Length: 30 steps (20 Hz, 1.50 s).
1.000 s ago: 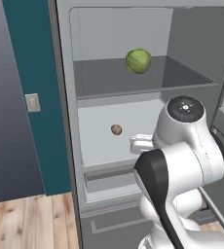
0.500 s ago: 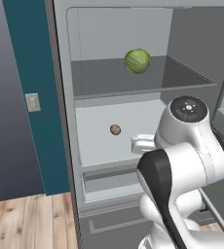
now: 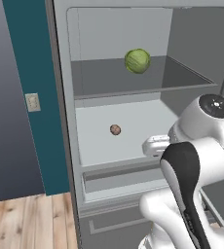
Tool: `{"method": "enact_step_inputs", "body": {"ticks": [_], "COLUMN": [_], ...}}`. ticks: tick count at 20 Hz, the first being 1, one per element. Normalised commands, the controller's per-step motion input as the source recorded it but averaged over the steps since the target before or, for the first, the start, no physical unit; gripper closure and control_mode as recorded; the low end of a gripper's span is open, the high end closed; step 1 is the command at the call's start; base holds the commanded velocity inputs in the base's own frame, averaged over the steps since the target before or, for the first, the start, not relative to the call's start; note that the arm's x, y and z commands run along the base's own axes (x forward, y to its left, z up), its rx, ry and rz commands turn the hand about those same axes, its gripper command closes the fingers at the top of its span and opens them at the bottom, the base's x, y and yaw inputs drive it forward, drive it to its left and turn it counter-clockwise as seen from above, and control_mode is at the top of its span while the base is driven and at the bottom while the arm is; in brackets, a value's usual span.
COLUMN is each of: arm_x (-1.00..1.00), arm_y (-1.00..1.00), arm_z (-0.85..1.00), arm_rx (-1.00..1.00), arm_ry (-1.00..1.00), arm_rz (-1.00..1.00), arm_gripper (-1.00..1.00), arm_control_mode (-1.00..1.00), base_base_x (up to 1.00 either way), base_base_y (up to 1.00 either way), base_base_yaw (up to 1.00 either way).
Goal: Pick the egg and butter from the fridge and place them by the bowl for mixing.
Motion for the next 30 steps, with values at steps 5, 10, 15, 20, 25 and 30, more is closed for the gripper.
{"method": "enact_step_inputs", "body": {"ticks": [5,10,15,20,25,30], "arm_x": [0.35,0.59,0.79,0.86,0.89,0.70], "arm_y": [-0.16,-0.15,-0.03,0.00,0.00,0.22], "arm_z": [-0.11,-0.18,-0.21,-0.20,-0.23,-0.11], "arm_rx": [-0.01,0.00,0.00,0.00,0.00,0.00], "arm_ry": [0.00,-0.03,-0.06,-0.09,-0.09,-0.03], "arm_rz": [0.08,0.03,0.04,0.08,0.08,0.02], "arm_gripper": [-1.00,-1.00,-1.00,-1.00,-1.00,-1.00], "arm_control_mode": [-1.00,-1.00,-1.00,-1.00,-1.00,-1.00], "base_base_x": [0.00,0.00,0.00,0.00,0.00,0.00], "base_base_y": [0.00,0.00,0.00,0.00,0.00,0.00], "base_base_yaw": [0.00,0.00,0.00,0.00,0.00,0.00]}}
